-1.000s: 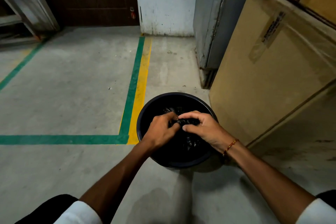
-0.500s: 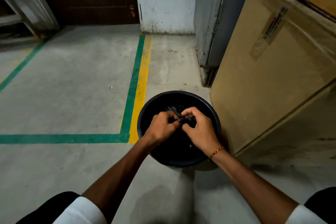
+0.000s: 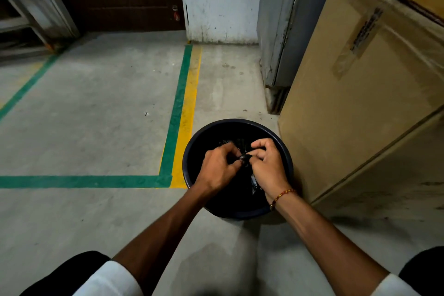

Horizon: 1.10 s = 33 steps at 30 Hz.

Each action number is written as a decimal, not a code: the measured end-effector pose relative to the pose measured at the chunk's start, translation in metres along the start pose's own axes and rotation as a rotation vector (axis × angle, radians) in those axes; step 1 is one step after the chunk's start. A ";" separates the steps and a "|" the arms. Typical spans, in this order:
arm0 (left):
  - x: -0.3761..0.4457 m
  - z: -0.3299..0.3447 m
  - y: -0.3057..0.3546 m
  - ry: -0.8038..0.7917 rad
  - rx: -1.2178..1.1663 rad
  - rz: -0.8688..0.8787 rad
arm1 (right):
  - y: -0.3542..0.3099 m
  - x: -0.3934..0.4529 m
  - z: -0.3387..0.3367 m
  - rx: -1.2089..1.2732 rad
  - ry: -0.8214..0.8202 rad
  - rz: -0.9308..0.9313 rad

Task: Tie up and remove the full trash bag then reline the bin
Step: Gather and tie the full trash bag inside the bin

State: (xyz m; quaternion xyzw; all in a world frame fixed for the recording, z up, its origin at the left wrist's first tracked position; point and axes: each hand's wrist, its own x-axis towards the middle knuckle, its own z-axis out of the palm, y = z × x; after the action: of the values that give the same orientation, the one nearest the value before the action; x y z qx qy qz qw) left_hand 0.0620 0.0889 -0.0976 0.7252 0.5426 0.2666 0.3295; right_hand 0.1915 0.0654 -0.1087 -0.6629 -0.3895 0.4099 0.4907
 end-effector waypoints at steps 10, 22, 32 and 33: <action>0.001 0.000 0.000 -0.063 -0.224 -0.201 | -0.005 -0.001 -0.001 0.093 0.050 -0.018; 0.003 0.003 0.007 -0.052 -0.340 -0.268 | 0.000 0.000 -0.012 -0.070 -0.012 -0.058; 0.006 0.000 0.009 -0.149 -0.605 -0.402 | -0.007 0.003 -0.020 0.162 -0.184 0.115; 0.006 0.002 0.008 -0.140 -0.576 -0.398 | -0.008 0.003 -0.021 0.169 -0.195 0.121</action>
State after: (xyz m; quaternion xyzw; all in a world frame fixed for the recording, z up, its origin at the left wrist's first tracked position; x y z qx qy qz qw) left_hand 0.0704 0.0931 -0.0922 0.4990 0.5519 0.2890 0.6025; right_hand 0.2112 0.0629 -0.0976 -0.5983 -0.3589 0.5327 0.4791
